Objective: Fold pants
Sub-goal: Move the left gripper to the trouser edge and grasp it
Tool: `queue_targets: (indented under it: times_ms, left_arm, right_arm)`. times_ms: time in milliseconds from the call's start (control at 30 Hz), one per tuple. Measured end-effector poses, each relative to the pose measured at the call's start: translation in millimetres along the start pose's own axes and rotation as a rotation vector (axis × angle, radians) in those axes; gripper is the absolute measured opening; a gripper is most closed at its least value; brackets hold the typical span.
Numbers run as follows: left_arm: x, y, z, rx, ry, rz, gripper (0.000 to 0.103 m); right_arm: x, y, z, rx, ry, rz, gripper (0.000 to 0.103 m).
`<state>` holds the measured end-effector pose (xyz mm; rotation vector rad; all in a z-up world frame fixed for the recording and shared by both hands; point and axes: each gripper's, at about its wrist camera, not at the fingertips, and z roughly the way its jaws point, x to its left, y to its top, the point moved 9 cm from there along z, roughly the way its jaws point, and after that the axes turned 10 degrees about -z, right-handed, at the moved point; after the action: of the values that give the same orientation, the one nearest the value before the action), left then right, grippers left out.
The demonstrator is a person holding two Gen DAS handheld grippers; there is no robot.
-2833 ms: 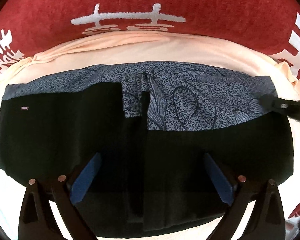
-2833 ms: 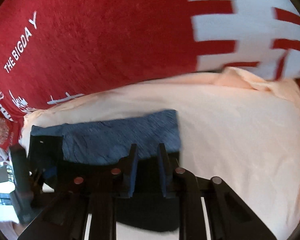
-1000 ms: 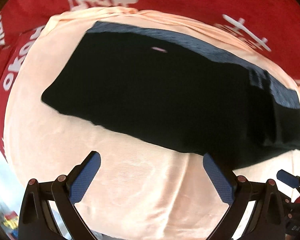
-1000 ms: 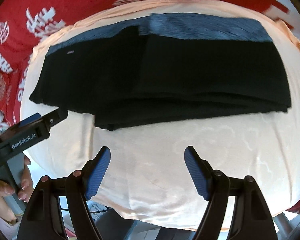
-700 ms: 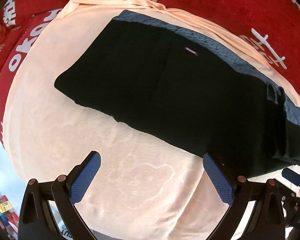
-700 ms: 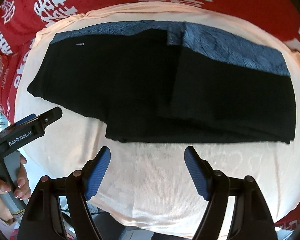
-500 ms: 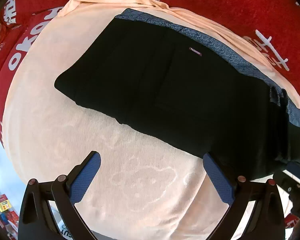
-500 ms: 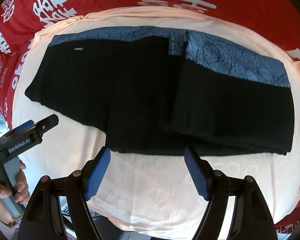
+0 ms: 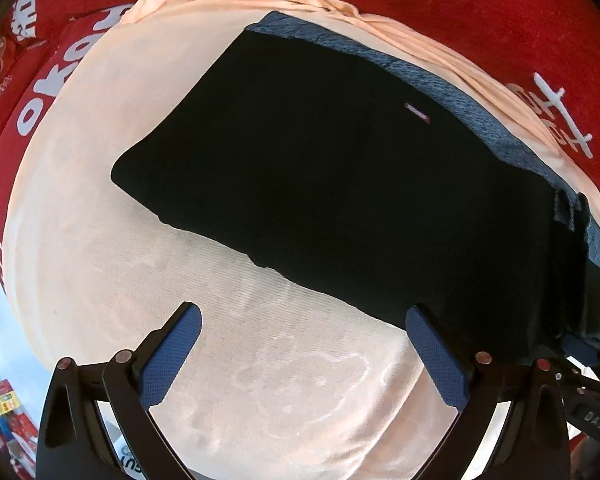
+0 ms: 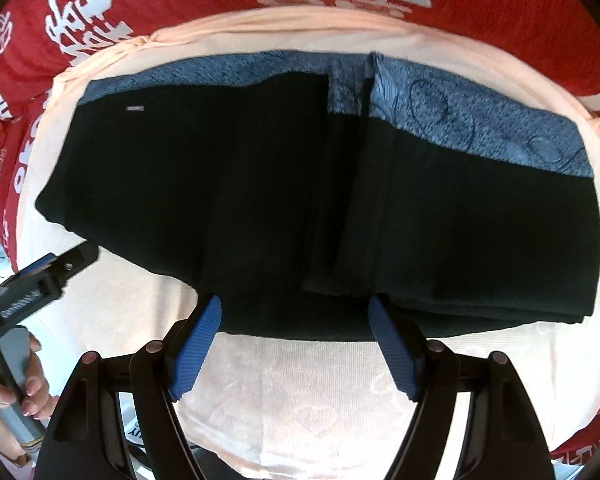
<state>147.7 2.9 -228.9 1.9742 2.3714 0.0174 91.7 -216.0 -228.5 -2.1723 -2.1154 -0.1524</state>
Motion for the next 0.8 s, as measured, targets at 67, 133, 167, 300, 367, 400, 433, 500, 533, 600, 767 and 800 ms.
queue_targets:
  times_ms: [67,133,167,300,367,400,433,500,533,600,767,800]
  left_arm:
    - [7,6,1,0.003,-0.025,-0.02,0.103]
    - [16,13,1,-0.006,-0.056,-0.054,0.103]
    - [22,18,0,-0.014,-0.08,-0.078,0.103]
    - [40,36,-4,-0.055,-0.195,-0.145,0.103]
    - [44,43,-5,-0.075,-0.271,-0.161,0.103]
    - [45,46,-4,-0.073,-0.313,-0.172,0.103]
    - [43,47,-3,-0.063,-0.359,-0.187,0.103]
    - [41,48,2,-0.028,-0.471,-0.224,0.103]
    - [40,49,6,-0.011,-0.518,-0.245,0.103]
    - [35,50,6,-0.018,-0.554,-0.272,0.103]
    - [35,59,7,-0.032,-0.647,-0.337,0.103]
    - [35,60,7,-0.034,-0.659,-0.349,0.103]
  right_arm:
    - [-1,0,7,0.003,-0.015,-0.008,0.079]
    - [1,2,10,0.002,-0.032,-0.025,0.084]
    - [2,3,11,0.005,-0.032,-0.03,0.086]
    - [5,2,12,0.002,-0.036,-0.035,0.087]
    - [6,0,12,0.0,-0.032,-0.038,0.087]
    - [6,0,12,0.001,-0.032,-0.042,0.087]
    - [5,-1,12,0.002,-0.032,-0.044,0.087]
    - [5,-2,12,0.004,-0.034,-0.049,0.087]
    - [5,-2,13,0.005,-0.035,-0.051,0.087]
    - [7,-3,13,0.005,-0.035,-0.056,0.087]
    - [10,-7,14,0.001,-0.035,-0.068,0.087]
    - [8,-7,13,0.001,-0.035,-0.069,0.087]
